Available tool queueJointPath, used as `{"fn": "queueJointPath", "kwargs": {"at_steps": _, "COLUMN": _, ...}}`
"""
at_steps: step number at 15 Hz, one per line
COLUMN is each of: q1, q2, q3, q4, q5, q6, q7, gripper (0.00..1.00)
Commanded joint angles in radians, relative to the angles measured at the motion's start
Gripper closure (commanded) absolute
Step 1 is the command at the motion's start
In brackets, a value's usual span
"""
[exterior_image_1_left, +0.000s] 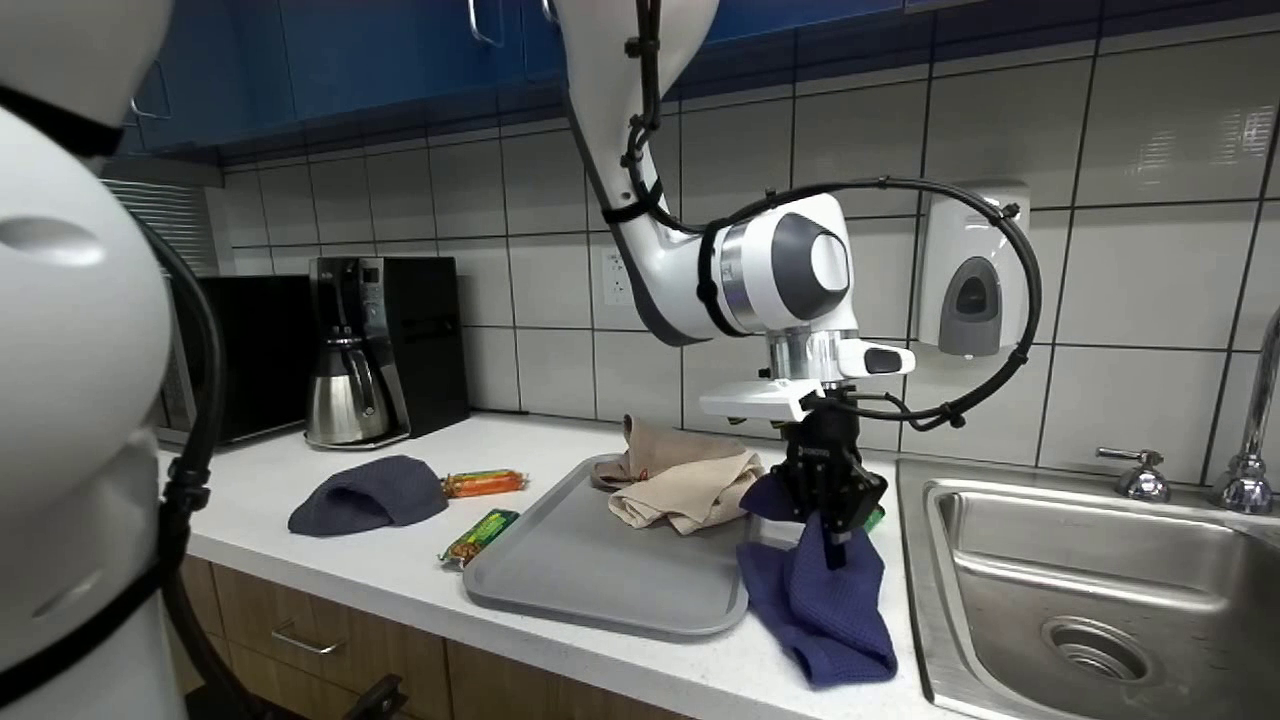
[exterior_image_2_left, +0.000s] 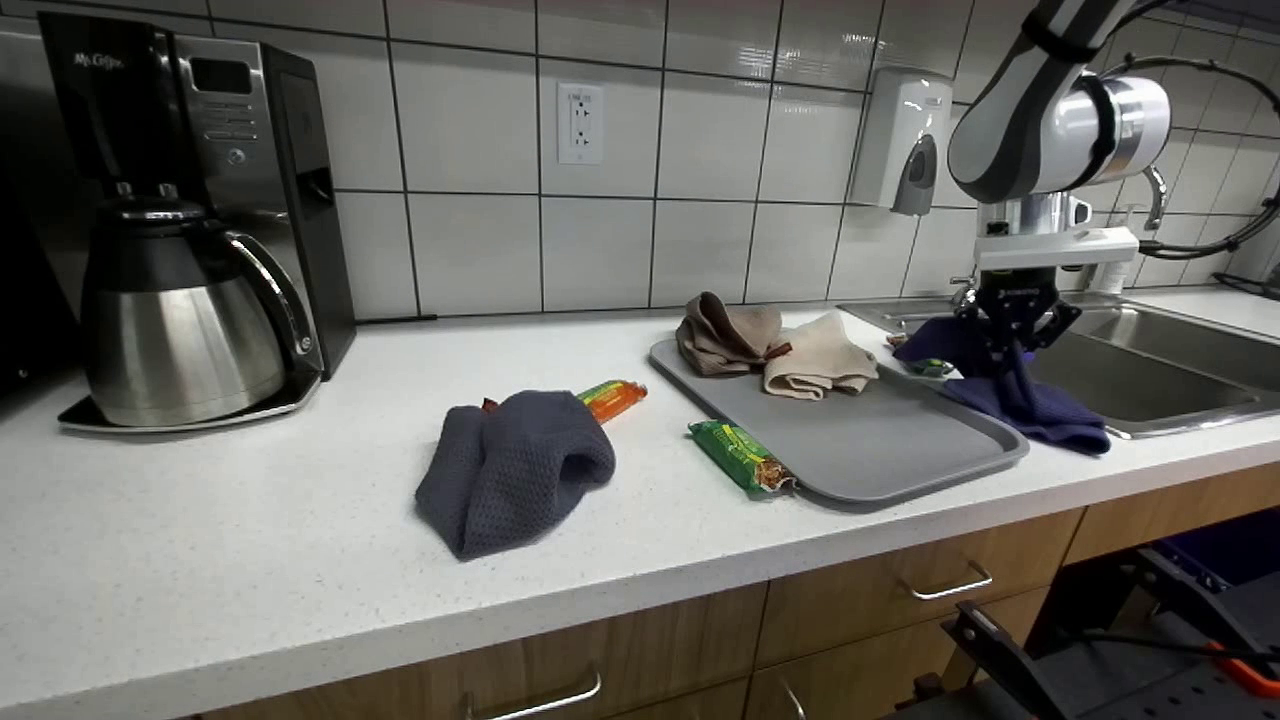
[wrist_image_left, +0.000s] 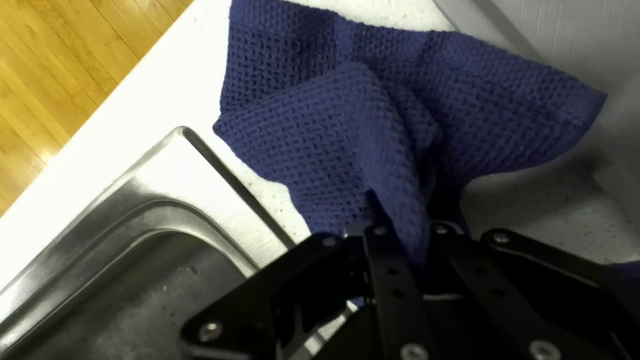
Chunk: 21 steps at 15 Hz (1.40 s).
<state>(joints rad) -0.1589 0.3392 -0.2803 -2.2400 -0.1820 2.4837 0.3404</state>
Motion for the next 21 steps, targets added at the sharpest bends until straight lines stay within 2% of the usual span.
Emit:
{"fn": "queueJointPath", "kwargs": {"at_steps": 1, "q1": 0.004, "q2": 0.024, "q3": -0.009, "q4": 0.028, "q5": 0.019, "q6": -0.023, "q7": 0.010, "gripper": 0.98}}
{"fn": "queueJointPath", "kwargs": {"at_steps": 4, "q1": 0.008, "q2": 0.030, "q3": -0.010, "q4": 0.034, "q5": 0.020, "q6": -0.027, "q7": 0.010, "gripper": 0.98}}
{"fn": "queueJointPath", "kwargs": {"at_steps": 5, "q1": 0.010, "q2": 0.030, "q3": -0.010, "q4": 0.034, "q5": 0.020, "q6": -0.027, "q7": 0.013, "gripper": 0.66}}
{"fn": "queueJointPath", "kwargs": {"at_steps": 6, "q1": 0.011, "q2": 0.027, "q3": -0.010, "q4": 0.035, "q5": 0.020, "q6": -0.026, "q7": 0.012, "gripper": 0.65}}
{"fn": "queueJointPath", "kwargs": {"at_steps": 15, "q1": 0.030, "q2": -0.035, "q3": -0.016, "q4": 0.029, "q5": -0.002, "q6": -0.018, "q7": 0.025, "gripper": 0.01}}
{"fn": "queueJointPath", "kwargs": {"at_steps": 21, "q1": 0.051, "q2": -0.099, "q3": -0.004, "q4": 0.015, "q5": -0.013, "q6": -0.018, "q7": 0.031, "gripper": 0.00}}
